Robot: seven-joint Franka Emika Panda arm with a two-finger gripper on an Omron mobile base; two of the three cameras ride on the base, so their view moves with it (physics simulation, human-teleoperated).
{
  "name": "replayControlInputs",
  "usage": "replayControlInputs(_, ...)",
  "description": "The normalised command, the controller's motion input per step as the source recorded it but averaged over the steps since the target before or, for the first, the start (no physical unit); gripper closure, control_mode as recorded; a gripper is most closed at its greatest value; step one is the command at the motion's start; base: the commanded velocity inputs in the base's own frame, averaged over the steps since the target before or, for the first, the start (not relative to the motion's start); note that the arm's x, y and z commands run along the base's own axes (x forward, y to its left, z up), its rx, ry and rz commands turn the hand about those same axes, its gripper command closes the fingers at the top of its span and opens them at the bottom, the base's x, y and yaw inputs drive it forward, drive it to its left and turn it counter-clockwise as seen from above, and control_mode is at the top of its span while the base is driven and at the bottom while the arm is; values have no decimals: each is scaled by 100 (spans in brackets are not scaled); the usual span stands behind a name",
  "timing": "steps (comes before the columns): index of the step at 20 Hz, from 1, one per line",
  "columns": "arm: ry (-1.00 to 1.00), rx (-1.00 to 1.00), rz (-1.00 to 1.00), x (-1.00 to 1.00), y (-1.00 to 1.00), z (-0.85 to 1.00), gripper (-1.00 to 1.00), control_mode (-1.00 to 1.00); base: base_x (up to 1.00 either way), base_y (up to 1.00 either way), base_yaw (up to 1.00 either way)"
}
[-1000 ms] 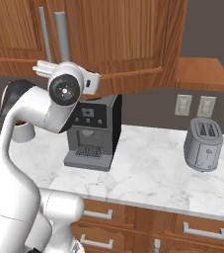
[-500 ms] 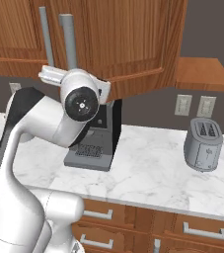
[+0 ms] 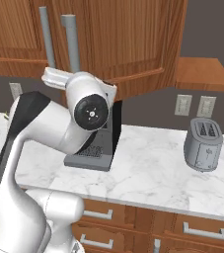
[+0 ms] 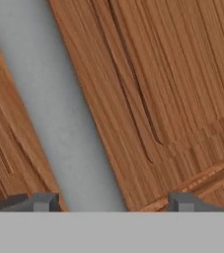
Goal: Move the bowls from the cabinet to the plates on the dining table.
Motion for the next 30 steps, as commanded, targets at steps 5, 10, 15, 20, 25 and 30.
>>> replayControlInputs(5, -6, 5, -3, -40, -24, 14, -100, -100, 0, 0, 0)
replayControlInputs(10, -10, 2, -3, -43, -10, 24, -100, -100, 0, 0, 0)
replayControlInputs(15, -7, 0, -6, -46, 15, 27, -100, -100, 0, 0, 0)
replayControlInputs(20, -9, -3, -5, -39, 34, 26, -100, -100, 0, 0, 0)
replayControlInputs(25, -7, -1, -9, -34, 25, 14, -100, -100, 0, 0, 0)
replayControlInputs(30, -1, 0, -17, -26, 9, 0, -100, -100, 0, 0, 0)
